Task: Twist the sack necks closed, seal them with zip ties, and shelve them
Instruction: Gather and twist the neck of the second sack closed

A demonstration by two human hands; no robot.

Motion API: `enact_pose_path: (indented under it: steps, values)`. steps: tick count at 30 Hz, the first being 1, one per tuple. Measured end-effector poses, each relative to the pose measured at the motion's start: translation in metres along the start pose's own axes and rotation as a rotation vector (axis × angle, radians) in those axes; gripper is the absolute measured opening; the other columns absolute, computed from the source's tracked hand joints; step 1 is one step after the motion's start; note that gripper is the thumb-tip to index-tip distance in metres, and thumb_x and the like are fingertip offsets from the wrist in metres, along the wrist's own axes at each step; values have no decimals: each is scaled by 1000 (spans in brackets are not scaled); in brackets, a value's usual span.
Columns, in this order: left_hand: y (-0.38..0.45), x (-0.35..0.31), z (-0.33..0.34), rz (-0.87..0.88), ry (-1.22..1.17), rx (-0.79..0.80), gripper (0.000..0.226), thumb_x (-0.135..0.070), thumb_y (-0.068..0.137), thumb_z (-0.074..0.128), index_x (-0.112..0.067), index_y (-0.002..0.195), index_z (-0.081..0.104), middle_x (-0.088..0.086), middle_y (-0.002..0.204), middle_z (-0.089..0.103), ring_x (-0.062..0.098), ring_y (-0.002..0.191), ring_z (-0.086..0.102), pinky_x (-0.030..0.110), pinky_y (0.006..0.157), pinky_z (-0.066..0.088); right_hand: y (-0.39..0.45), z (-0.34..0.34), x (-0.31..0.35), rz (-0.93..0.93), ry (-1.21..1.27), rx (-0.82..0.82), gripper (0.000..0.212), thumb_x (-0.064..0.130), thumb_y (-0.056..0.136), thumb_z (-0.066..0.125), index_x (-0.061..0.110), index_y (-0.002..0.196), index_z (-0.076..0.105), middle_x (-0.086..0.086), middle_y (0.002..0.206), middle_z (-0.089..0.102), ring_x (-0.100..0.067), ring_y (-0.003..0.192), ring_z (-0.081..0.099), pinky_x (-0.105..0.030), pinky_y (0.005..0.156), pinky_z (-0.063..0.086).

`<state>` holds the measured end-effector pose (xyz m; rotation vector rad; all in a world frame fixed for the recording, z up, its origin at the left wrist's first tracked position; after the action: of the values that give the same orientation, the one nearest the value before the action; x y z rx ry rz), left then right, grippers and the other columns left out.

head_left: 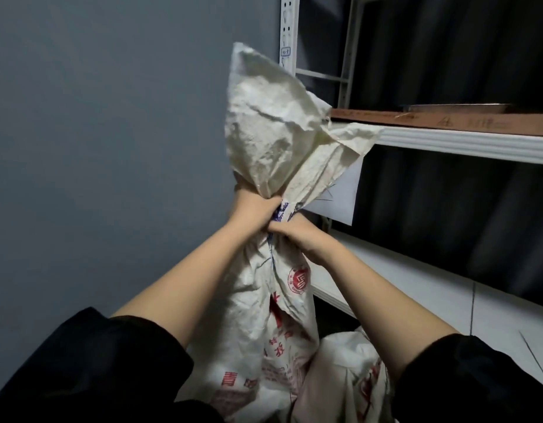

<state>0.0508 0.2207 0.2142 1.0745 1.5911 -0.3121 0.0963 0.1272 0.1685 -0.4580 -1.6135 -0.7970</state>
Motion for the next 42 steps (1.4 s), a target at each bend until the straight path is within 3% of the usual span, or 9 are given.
enact_pose_path:
  steps: [3,7,9,13,16,20,26,32,42]
  values:
    - [1,-7,6,-99,125,47,89,-43,55,71,-8,132,44,15,130,53,30,119,55,39,102,44,3,0,-1,6,20,-144,21,-8,84,59,3,102,62,-12,91,66,-19,82,62,-26,76,51]
    - [-11,-8,10,-70,34,177,44,-45,43,68,-16,75,62,7,83,66,19,76,62,34,76,57,2,-3,-8,78,161,-328,18,8,93,46,12,90,63,-7,66,58,-20,66,55,-24,59,45]
    - [-15,-5,16,-14,-66,232,39,-35,67,79,-18,99,64,0,99,66,10,89,59,22,77,49,1,-5,-7,119,177,-364,26,16,100,37,9,112,59,-10,88,64,-21,81,61,-24,69,51]
    - [-12,-2,7,251,-226,35,110,-61,67,72,0,145,25,14,148,37,18,133,41,19,108,32,3,3,-1,83,225,-274,39,30,79,64,15,115,62,-12,113,68,-28,105,64,-43,101,46]
    - [-3,-6,2,174,-276,-49,91,-57,76,59,-9,146,25,3,143,39,13,132,38,10,102,24,8,3,-7,92,30,-203,45,24,63,65,13,106,69,-12,103,73,-29,101,67,-45,97,50]
    - [21,-11,-6,94,-362,-178,92,-63,64,67,-27,142,33,-2,138,50,15,124,50,36,108,39,5,8,-11,115,-176,-158,28,28,66,66,10,86,72,1,88,74,-18,90,67,-36,90,52]
    - [37,-1,-10,22,-329,-312,48,-30,80,69,-13,123,56,1,116,66,18,105,63,26,88,48,4,12,-10,88,-196,-103,11,14,74,65,19,66,61,13,65,63,-2,64,56,-25,73,49]
    - [11,8,7,-4,-426,90,96,-52,77,63,-15,149,9,0,143,40,15,130,41,32,111,31,5,-6,-12,62,-28,-305,17,21,69,64,13,83,68,-8,92,73,-24,88,68,-38,87,52]
    - [-25,46,16,75,-238,345,78,-35,75,68,-19,140,28,-10,121,50,-2,107,52,7,89,42,15,-11,-1,108,139,-330,25,20,79,59,11,100,68,-7,96,72,-23,91,68,-31,79,54]
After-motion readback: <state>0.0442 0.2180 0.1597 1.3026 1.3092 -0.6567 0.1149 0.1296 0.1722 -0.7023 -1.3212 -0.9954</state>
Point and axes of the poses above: each hand's wrist, its own y-axis towards the middle knuckle, its own z-axis out of the palm, x = y × z, the point moved 3 cm from there along y, towards the middle knuckle
